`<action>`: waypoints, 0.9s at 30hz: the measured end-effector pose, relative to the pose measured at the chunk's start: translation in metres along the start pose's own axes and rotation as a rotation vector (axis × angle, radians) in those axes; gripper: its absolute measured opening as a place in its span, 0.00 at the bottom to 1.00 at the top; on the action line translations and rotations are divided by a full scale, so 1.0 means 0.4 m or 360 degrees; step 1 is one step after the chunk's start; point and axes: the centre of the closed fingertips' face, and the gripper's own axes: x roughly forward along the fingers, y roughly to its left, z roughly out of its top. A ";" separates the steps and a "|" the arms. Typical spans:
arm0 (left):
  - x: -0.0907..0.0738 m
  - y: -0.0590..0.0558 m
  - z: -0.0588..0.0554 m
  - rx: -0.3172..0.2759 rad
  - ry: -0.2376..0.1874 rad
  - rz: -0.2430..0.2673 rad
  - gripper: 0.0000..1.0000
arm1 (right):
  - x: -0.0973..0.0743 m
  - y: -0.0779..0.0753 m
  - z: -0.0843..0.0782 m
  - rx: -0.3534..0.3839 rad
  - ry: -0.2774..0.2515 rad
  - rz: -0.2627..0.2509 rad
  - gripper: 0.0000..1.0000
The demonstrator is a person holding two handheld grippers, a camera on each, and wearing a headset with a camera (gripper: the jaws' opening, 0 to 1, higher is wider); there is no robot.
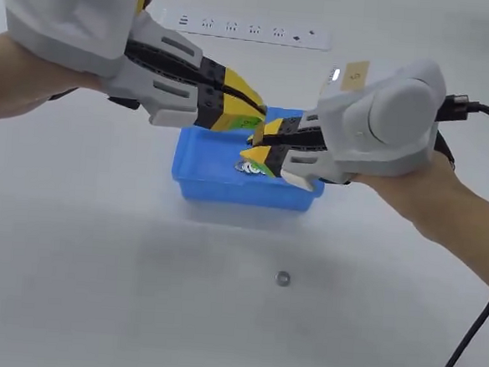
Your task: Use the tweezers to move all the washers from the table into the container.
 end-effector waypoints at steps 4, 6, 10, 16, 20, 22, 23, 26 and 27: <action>-0.012 -0.018 0.024 0.0012 -0.0008 0.0005 0.06 | -0.011 0.011 0.020 -0.0025 -0.0003 -0.0004 0.08; -0.018 -0.029 0.037 0.0017 -0.0013 0.0005 0.07 | -0.014 0.020 0.029 -0.0040 -0.0005 0.0002 0.08; -0.024 -0.037 0.049 0.0027 -0.0019 0.0004 0.08 | -0.020 0.034 0.045 -0.0069 -0.0007 0.0012 0.08; -0.028 -0.054 0.054 0.0062 -0.0009 -0.0023 0.07 | -0.024 0.049 0.054 -0.0094 -0.0003 0.0036 0.07; -0.032 -0.065 0.061 0.0115 0.0004 -0.0030 0.06 | -0.032 0.060 0.059 -0.0093 -0.0007 0.0054 0.08; -0.035 -0.070 0.066 0.0133 0.0001 -0.0026 0.06 | -0.042 0.066 0.062 -0.0089 -0.0011 0.0051 0.08; -0.038 -0.076 0.069 0.0131 0.0000 -0.0032 0.05 | -0.050 0.071 0.063 -0.0092 -0.0012 0.0051 0.08; -0.043 -0.099 0.091 0.0161 -0.0014 -0.0021 0.05 | -0.072 0.086 0.075 -0.0081 -0.0040 0.0032 0.09; -0.043 -0.110 0.103 0.0166 -0.0032 -0.0018 0.05 | -0.083 0.093 0.083 -0.0066 -0.0060 0.0021 0.10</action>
